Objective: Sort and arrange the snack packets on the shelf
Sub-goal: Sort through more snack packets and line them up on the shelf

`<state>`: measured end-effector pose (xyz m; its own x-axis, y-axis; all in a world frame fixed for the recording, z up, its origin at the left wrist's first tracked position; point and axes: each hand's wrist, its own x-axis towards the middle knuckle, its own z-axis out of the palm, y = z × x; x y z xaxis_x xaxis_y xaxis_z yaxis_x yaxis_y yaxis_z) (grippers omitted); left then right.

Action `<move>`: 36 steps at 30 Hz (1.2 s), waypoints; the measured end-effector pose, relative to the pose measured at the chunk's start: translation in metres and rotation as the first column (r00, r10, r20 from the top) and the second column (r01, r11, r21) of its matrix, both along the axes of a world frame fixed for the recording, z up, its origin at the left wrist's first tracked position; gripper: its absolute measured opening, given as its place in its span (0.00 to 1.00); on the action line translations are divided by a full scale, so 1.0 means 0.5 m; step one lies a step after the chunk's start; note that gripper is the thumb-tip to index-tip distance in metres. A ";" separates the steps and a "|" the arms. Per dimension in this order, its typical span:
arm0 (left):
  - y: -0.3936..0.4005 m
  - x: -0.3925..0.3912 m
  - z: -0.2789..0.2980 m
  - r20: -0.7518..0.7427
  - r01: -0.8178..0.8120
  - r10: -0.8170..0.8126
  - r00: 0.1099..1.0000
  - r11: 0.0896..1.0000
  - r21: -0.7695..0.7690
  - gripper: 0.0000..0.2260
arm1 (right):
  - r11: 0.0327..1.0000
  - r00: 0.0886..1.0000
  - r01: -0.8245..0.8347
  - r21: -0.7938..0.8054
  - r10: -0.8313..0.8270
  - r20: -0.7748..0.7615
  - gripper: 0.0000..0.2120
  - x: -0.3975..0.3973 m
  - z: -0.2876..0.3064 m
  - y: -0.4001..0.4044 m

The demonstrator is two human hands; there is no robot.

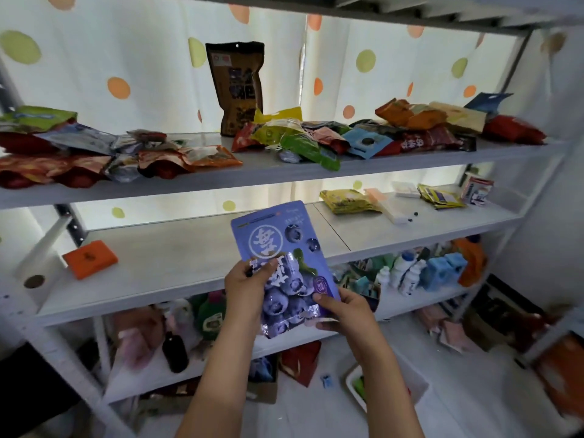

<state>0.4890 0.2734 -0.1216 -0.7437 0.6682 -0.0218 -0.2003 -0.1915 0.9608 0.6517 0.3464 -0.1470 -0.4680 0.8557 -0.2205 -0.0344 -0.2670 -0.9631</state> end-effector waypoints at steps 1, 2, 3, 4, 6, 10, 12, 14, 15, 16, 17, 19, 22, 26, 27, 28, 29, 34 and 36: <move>0.003 0.011 -0.006 0.030 -0.005 0.005 1.000 1.000 0.016 0.05 | 0.999 0.999 0.025 -0.029 -0.026 -0.043 0.12 0.010 -0.009 0.000; 0.007 0.020 -0.013 0.066 -0.008 0.006 0.998 0.999 0.031 0.05 | 0.996 0.992 0.059 -0.074 -0.067 -0.108 0.11 0.015 -0.015 -0.002; 0.013 0.032 -0.018 0.107 -0.018 0.014 0.994 0.999 0.037 0.06 | 0.989 0.978 0.092 -0.114 -0.111 -0.178 0.09 0.019 -0.018 -0.005; 0.020 0.045 -0.021 0.142 -0.033 0.028 0.989 0.999 0.037 0.06 | 0.983 0.962 0.119 -0.143 -0.149 -0.229 0.07 0.019 -0.019 -0.009; 0.035 0.074 -0.023 0.191 -0.042 0.034 0.981 0.999 0.035 0.07 | 0.973 0.935 0.169 -0.155 -0.208 -0.287 0.06 0.016 -0.018 -0.015; 0.070 0.113 -0.021 0.176 0.032 -0.035 0.984 0.999 0.017 0.10 | 0.939 0.874 0.305 -0.156 -0.341 -0.346 0.12 0.022 -0.015 -0.010; 0.081 0.119 -0.025 0.046 0.010 -0.007 0.999 0.999 -0.054 0.21 | 0.926 0.876 0.368 -0.087 -0.377 -0.301 0.11 0.041 -0.013 0.000; 0.076 0.125 -0.031 -0.179 -0.086 0.050 0.983 0.977 -0.195 0.39 | 0.918 0.899 0.396 0.034 -0.380 -0.217 0.08 0.068 -0.012 0.009; 0.071 0.126 -0.034 -0.344 -0.152 0.058 0.937 0.956 -0.253 0.45 | 0.916 0.917 0.384 0.114 -0.364 -0.166 0.06 0.083 -0.011 0.013; 0.066 0.126 -0.035 -0.518 -0.193 0.023 0.855 0.942 -0.276 0.47 | 0.915 0.934 0.356 0.190 -0.339 -0.113 0.06 0.096 -0.009 0.015; 0.063 0.125 -0.035 -0.667 -0.203 -0.033 0.744 0.941 -0.272 0.47 | 0.916 0.953 0.302 0.265 -0.295 -0.068 0.07 0.107 -0.006 0.015; 0.063 0.117 -0.036 -0.833 -0.152 -0.180 0.524 0.942 -0.300 0.45 | 0.907 0.980 0.175 0.382 -0.199 0.024 0.10 0.128 -0.001 0.012; 0.071 0.100 -0.038 -0.833 -0.054 -0.431 0.348 0.877 -0.476 0.35 | 0.890 0.989 0.033 0.455 -0.094 0.112 0.13 0.150 0.005 0.009; 0.065 0.117 -0.037 -0.738 0.150 -0.569 0.362 0.817 -0.557 0.08 | 0.878 0.987 -0.018 0.478 -0.062 0.152 0.13 0.167 0.006 0.006; 0.060 0.125 -0.039 -0.716 0.177 -0.570 0.402 0.816 -0.551 0.06 | 0.878 0.988 0.000 0.478 -0.074 0.136 0.13 0.167 0.006 0.006; 0.058 0.131 -0.044 -0.701 0.190 -0.558 0.444 0.823 -0.535 0.05 | 0.877 0.989 0.029 0.480 -0.095 0.113 0.13 0.167 0.007 0.006; 0.056 0.134 -0.048 -0.688 0.189 -0.534 0.491 0.836 -0.515 0.03 | 0.876 0.987 0.070 0.476 -0.130 0.094 0.12 0.165 0.007 0.007; 0.051 0.136 -0.099 -0.482 0.261 -0.433 0.762 0.886 -0.382 0.08 | 0.780 0.830 0.356 0.516 -0.517 0.209 0.26 0.165 -0.025 0.029; 0.045 0.142 -0.107 -0.340 0.276 -0.374 0.863 0.912 -0.302 0.05 | 0.814 0.843 0.410 0.412 -0.510 0.168 0.32 0.168 -0.032 0.026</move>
<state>0.5601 0.2960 -0.1751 -0.4664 0.8840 0.0316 0.1809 0.0604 0.9817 0.7355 0.3595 -0.1629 0.0325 0.9965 0.0767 0.1962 0.0688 -0.9782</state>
